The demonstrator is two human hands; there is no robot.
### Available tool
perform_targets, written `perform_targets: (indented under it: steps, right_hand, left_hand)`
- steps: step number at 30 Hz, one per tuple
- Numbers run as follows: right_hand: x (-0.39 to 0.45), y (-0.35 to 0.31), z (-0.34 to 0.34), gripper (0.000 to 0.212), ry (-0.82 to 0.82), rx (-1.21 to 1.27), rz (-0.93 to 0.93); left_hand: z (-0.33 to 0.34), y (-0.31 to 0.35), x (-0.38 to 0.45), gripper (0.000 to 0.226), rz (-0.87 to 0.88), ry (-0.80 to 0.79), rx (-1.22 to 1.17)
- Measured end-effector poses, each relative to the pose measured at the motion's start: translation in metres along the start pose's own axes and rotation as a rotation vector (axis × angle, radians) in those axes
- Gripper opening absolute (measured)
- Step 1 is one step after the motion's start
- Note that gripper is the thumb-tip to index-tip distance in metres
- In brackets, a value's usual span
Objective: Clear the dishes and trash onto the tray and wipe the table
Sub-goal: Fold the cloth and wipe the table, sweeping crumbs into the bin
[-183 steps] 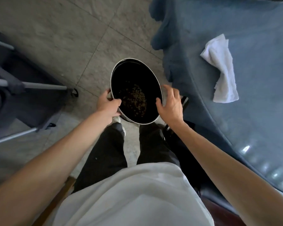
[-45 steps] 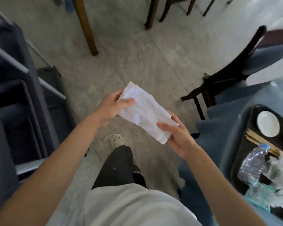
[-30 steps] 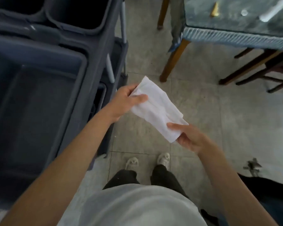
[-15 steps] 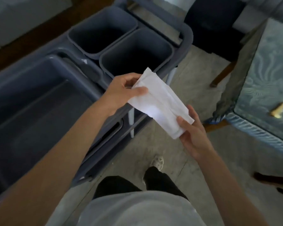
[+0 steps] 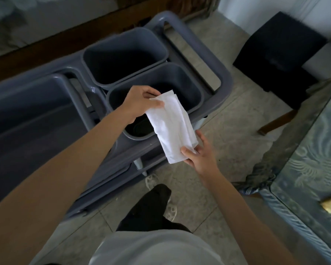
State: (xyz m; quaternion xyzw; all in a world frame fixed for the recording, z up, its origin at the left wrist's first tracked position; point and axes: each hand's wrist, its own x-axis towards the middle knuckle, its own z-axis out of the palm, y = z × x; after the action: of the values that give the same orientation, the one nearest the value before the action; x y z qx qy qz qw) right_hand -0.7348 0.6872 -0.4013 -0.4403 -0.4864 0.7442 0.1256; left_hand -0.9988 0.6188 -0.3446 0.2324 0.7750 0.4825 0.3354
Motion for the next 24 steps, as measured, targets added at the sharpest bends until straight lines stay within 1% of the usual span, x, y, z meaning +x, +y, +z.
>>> perform_targets:
  steps: [3,5,6,7,8,9,10,11,12,13,14,15,16,17,18,20,21,22,24]
  right_hand:
    - [0.015,0.005,0.001,0.078,-0.001,-0.087,-0.004]
    - [0.019,0.002,0.005,0.077,0.016,-0.197,0.029]
    - [0.02,-0.003,0.007,0.083,0.022,-0.291,0.042]
    - [0.02,-0.009,0.008,0.094,0.024,-0.441,0.03]
    - [0.02,-0.018,0.006,0.106,0.023,-0.646,-0.033]
    - [0.019,-0.029,0.002,0.115,0.012,-0.863,-0.156]
    - [0.018,-0.043,-0.003,0.119,-0.008,-1.042,-0.336]
    - [0.017,-0.059,-0.006,0.119,-0.037,-1.164,-0.516]
    - [0.02,-0.075,-0.006,0.117,-0.081,-1.249,-0.65]
    - [0.026,-0.092,-0.002,0.116,-0.148,-1.329,-0.723]
    - [0.034,-0.106,0.004,0.117,-0.236,-1.418,-0.745]
    - [0.045,-0.116,0.013,0.121,-0.33,-1.522,-0.754]
    - [0.056,-0.124,0.023,0.124,-0.418,-1.639,-0.776]
    - [0.066,-0.127,0.032,0.126,-0.504,-1.752,-0.796]
    - [0.073,-0.128,0.04,0.127,-0.587,-1.84,-0.805]
    - [0.087,-0.124,0.05,0.122,-0.728,-1.919,-0.808]
    - [0.092,-0.121,0.053,0.116,-0.782,-1.924,-0.807]
    - [0.096,-0.119,0.056,0.11,-0.819,-1.925,-0.792]
    - [0.103,-0.114,0.058,0.1,-0.825,-1.911,-0.8]
  left_hand:
    - [0.007,-0.02,0.008,0.037,-0.067,-0.042,0.117]
    - [0.012,-0.029,0.007,0.042,-0.107,-0.111,0.274]
    - [0.014,-0.029,0.005,0.044,-0.078,-0.137,0.409]
    - [0.015,-0.029,0.002,0.044,-0.016,-0.141,0.538]
    - [0.014,-0.028,-0.004,0.041,0.067,-0.11,0.6]
    - [0.011,-0.024,-0.012,0.036,0.144,-0.054,0.584]
    - [0.008,-0.021,-0.022,0.033,0.201,0.002,0.529]
    - [0.004,-0.017,-0.034,0.036,0.228,0.031,0.483]
    - [0.002,-0.012,-0.045,0.047,0.21,0.002,0.473]
    - [0.002,-0.008,-0.056,0.065,0.154,-0.08,0.508]
    - [0.004,-0.005,-0.064,0.084,0.092,-0.162,0.58]
    - [0.009,-0.003,-0.068,0.098,0.055,-0.213,0.665]
    - [0.017,0.0,-0.068,0.105,0.051,-0.238,0.754]
    - [0.024,0.002,-0.065,0.105,0.062,-0.25,0.831]
    - [0.033,0.002,-0.063,0.1,0.083,-0.253,0.899]
    - [0.047,-0.005,-0.057,0.092,0.116,-0.245,1.018]
    - [0.052,-0.01,-0.056,0.089,0.102,-0.239,1.055]
    - [0.056,-0.015,-0.054,0.082,0.081,-0.226,1.072]
    - [0.059,-0.023,-0.053,0.065,0.057,-0.177,1.063]
